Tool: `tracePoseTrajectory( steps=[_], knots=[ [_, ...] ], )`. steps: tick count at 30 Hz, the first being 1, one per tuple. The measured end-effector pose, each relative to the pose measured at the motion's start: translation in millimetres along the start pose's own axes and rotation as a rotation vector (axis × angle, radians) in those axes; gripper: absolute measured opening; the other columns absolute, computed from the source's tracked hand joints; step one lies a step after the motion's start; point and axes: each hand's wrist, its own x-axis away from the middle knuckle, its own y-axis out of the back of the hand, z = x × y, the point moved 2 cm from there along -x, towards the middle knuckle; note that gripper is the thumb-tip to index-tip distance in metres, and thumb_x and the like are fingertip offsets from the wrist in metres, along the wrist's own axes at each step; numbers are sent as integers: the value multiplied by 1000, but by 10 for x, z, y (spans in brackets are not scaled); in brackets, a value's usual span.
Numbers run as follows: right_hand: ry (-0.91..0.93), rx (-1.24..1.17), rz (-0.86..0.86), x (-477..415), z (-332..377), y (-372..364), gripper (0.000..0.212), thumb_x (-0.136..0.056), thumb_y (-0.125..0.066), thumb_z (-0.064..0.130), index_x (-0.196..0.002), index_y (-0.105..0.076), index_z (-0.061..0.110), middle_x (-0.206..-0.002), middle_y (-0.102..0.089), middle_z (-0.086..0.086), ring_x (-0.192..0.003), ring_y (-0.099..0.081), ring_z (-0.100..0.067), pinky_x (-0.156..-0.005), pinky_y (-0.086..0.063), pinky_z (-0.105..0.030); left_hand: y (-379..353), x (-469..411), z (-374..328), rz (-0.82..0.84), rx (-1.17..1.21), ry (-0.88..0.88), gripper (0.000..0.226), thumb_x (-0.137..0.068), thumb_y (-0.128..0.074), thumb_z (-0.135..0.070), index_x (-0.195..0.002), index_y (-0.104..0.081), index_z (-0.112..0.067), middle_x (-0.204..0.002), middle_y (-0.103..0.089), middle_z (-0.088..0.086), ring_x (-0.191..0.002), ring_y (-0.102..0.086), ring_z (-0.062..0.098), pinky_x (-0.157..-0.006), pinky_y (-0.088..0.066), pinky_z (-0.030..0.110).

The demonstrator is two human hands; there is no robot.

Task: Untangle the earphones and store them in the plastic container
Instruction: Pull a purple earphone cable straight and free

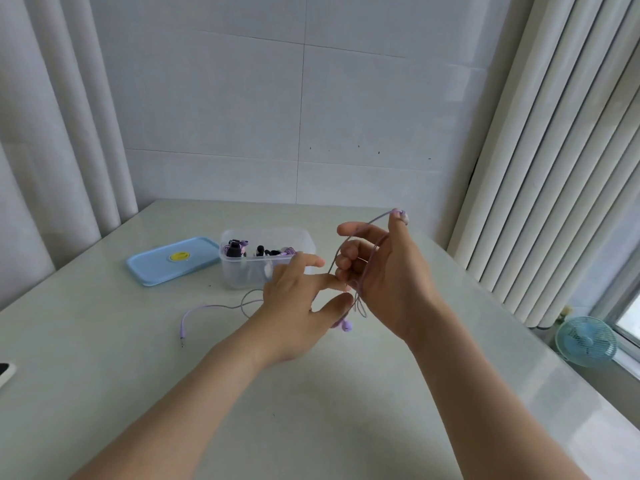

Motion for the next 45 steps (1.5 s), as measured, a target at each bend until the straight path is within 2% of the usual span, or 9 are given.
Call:
tracePoseTrajectory(
  steps=[5, 11, 14, 18, 22, 25, 29, 35, 45],
  knots=[
    [-20, -95, 6, 10, 14, 2, 71, -110, -27, 59, -102, -70, 3, -74, -51, -9, -70, -50, -26, -72, -41, -39, 38, -33, 23, -34, 115, -26, 13, -95, -65, -58, -94, -76, -50, -126, -50, -25, -131, -44, 10, -113, -38, 45],
    [-12, 35, -307, 3, 12, 127, 72, -110, -28, 61, -85, -69, 8, -78, -54, -10, -73, -69, -33, -70, -60, -40, 202, -51, 133, -476, 41, 79, 32, -91, -56, -50, -86, -79, -28, -110, -47, -7, -104, -59, 32, -95, -50, 46],
    [8, -3, -421, 34, 34, 127, 62, -110, -27, 60, -89, -55, 9, -75, -51, -10, -71, -77, -39, -54, -60, -37, 322, -31, 141, -655, -70, 15, 20, -99, -64, -32, -86, -71, -18, -99, -55, -1, -90, -60, 17, -83, -51, 38],
    [-8, -133, -444, 26, 22, 117, 49, -111, -35, 55, -94, -47, 10, -68, -48, -9, -80, -78, -44, -60, -64, -42, 372, -14, -22, -525, 559, 133, 18, -105, -63, -15, -93, -62, -1, -76, -70, 5, -58, -67, 8, -55, -51, 20],
    [-94, -183, -373, 12, 10, 169, 11, -101, -60, 11, -101, -50, 8, -66, -41, -7, -82, -79, -40, -62, -64, -35, 393, -33, -8, -381, 895, 237, 17, -106, -61, -19, -99, -63, -4, -94, -80, 12, -72, -74, 19, -54, -46, 25],
    [-147, -255, -300, 31, -21, 150, 20, -95, -61, -5, -108, -50, 4, -70, -45, -9, -82, -79, -40, -66, -65, -35, 375, -25, -55, -297, 1069, 250, 20, -108, -59, -23, -103, -55, -4, -101, -79, 20, -81, -79, 32, -53, -48, 28],
    [-176, -71, -285, 15, -47, 132, 23, -97, -61, -1, -119, -56, -5, -83, -62, -19, -77, -78, -39, -63, -63, -35, 321, -16, -73, -209, 1091, 287, 25, -109, -56, -24, -112, -54, 1, -102, -76, 19, -86, -78, 41, -60, -60, 37],
    [-123, 363, -112, 53, -65, 64, 3, -94, -70, 4, -94, -72, 6, -89, -71, -8, -84, -74, -28, -78, -61, -35, 278, -51, 39, -153, 1008, 300, 21, -110, -55, -23, -111, -55, -2, -98, -78, 16, -82, -78, 38, -75, -53, 50],
    [-126, 506, 51, 76, -135, 22, 18, -91, -66, -8, -88, -64, 9, -87, -70, -13, -87, -73, -27, -82, -61, -34, 291, -74, 79, -148, 937, 280, 16, -108, -57, -18, -100, -57, -4, -89, -77, 13, -70, -69, 26, -61, -45, 36]
  ],
)
